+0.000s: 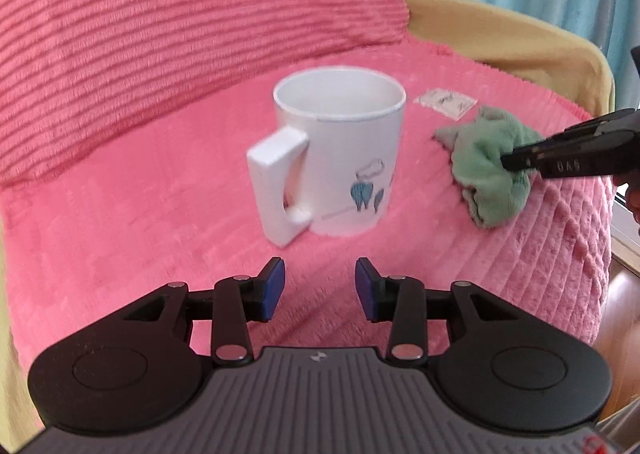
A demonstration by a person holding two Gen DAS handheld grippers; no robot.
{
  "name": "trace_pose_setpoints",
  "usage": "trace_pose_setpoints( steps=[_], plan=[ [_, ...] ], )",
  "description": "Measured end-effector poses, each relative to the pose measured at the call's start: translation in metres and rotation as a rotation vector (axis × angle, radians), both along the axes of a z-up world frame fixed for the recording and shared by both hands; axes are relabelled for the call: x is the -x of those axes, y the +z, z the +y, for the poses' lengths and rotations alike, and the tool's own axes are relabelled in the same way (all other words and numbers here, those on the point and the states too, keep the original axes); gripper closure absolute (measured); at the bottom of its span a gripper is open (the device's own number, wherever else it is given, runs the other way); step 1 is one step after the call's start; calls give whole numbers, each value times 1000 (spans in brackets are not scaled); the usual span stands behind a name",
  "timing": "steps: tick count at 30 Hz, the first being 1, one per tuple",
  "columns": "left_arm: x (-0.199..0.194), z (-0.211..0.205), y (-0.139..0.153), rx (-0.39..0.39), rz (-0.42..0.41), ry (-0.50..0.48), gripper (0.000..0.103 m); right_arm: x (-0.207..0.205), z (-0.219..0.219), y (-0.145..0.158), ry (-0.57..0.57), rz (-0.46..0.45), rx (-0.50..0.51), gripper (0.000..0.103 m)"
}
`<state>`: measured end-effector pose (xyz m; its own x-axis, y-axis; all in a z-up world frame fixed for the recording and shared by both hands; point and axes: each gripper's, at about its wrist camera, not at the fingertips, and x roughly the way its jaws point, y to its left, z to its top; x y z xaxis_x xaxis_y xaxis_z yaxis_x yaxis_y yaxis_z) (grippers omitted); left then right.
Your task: Clean container
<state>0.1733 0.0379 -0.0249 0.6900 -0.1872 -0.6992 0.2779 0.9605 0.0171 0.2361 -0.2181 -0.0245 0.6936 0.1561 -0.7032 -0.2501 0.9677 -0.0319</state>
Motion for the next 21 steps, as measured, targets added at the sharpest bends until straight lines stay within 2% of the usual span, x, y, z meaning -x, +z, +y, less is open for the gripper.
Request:
trace_pose_setpoints(
  steps=[1,3,6,10,13,17,21],
  plan=[
    [-1,-1,0,7,19,11,55,-1,-1,1,-10,8,-6,90],
    [-3,-2,-1,29,51,29,46,1,3,4,-16,12,9,90],
    [-3,-5,-3,27,88,57,42,8,8,15,-39,15,3,89],
    [4,-10,-4,-6,113,106,41,35,0,41,-91,-73,-131,89],
    [10,-13,-1,-24,115,140,32,67,-3,51,-105,-136,-241,86],
    [21,-19,4,-36,104,156,27,101,4,40,-78,-113,-294,85],
    [39,-21,6,-67,78,184,15,118,14,32,-142,-112,-265,85]
  ],
)
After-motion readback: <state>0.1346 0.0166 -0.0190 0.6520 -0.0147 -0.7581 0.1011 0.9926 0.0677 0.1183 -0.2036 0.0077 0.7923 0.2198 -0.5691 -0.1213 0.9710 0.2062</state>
